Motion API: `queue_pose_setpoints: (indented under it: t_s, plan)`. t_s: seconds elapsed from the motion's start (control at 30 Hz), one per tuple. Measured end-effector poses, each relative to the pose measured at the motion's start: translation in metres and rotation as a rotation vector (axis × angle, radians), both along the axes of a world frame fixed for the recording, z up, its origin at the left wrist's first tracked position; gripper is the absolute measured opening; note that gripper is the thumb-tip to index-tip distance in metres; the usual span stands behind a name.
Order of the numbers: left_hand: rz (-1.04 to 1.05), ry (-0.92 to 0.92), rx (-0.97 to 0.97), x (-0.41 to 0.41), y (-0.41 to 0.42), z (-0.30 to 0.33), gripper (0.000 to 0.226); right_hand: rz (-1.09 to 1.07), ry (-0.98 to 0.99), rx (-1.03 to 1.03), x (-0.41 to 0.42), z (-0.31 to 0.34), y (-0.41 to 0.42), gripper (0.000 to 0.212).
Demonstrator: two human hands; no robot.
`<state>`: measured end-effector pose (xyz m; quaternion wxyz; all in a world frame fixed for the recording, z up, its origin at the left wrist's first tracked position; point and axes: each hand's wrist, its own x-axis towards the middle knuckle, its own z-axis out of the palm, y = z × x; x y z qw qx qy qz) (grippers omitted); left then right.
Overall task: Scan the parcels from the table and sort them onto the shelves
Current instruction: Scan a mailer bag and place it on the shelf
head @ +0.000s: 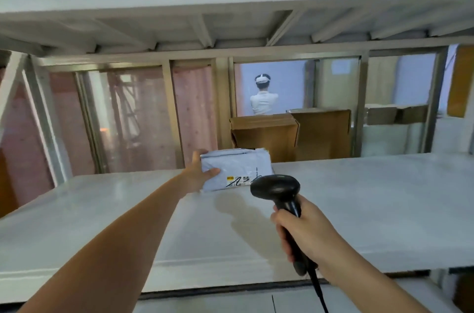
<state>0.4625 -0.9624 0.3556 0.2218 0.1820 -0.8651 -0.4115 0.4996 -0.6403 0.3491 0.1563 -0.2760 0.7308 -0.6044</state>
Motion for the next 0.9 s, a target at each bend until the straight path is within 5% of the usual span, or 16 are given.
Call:
queue_pose_setpoints:
  t_s: [0.9]
  plan:
    - [-0.004,0.047,-0.010,-0.020,-0.033,0.005,0.080,-0.188,-0.028,-0.020,0.024,0.000,0.014,0.007]
